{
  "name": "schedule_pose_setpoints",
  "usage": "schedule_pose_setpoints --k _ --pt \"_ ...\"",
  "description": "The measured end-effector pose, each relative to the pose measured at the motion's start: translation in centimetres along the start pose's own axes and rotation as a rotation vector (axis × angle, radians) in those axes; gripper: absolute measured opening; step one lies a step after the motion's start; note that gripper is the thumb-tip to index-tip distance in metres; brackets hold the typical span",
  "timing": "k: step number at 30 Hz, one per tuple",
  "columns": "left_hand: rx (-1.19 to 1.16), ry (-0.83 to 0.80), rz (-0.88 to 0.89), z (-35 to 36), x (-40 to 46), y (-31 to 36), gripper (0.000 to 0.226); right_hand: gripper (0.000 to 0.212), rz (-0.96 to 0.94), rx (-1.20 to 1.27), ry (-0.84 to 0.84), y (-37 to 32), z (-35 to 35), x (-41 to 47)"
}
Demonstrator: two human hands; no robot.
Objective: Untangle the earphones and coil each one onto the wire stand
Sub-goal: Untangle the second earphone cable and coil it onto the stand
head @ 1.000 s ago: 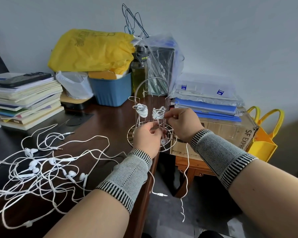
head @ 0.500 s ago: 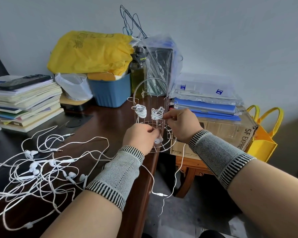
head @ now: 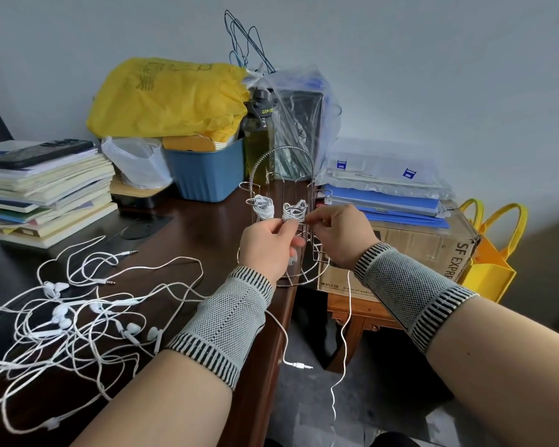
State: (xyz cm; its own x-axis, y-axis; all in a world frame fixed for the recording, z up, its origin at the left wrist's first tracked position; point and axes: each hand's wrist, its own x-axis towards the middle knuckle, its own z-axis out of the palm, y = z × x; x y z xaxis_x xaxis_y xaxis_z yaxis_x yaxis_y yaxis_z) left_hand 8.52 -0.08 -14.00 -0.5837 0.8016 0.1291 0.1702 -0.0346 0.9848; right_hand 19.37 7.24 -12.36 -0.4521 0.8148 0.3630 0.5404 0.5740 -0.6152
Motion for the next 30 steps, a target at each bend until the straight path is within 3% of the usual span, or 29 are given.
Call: schedule_pose_setpoints --k 7,11,14,21,30 --pt "0.045 0.047 0.053 0.2 0.0 -0.3 0.027 0.011 0.025 0.085 -0.012 0.6 -0.8 -0.4" --pt "0.069 0.059 0.078 0.2 0.0 -0.5 0.024 0.010 0.243 0.239 -0.076 2.7 -3.5 -1.1" --pt "0.084 0.070 0.089 0.3 0.3 -0.7 0.026 0.018 0.332 0.172 -0.089 3.6 -5.7 -1.4" --pt "0.091 0.077 0.070 0.3 0.0 -0.6 0.027 0.020 -0.022 -0.160 0.034 -2.8 -6.0 1.1" --pt "0.109 0.045 0.064 0.1 -0.1 -0.6 0.025 0.020 -0.075 -0.422 -0.172 -7.6 -2.6 4.0"
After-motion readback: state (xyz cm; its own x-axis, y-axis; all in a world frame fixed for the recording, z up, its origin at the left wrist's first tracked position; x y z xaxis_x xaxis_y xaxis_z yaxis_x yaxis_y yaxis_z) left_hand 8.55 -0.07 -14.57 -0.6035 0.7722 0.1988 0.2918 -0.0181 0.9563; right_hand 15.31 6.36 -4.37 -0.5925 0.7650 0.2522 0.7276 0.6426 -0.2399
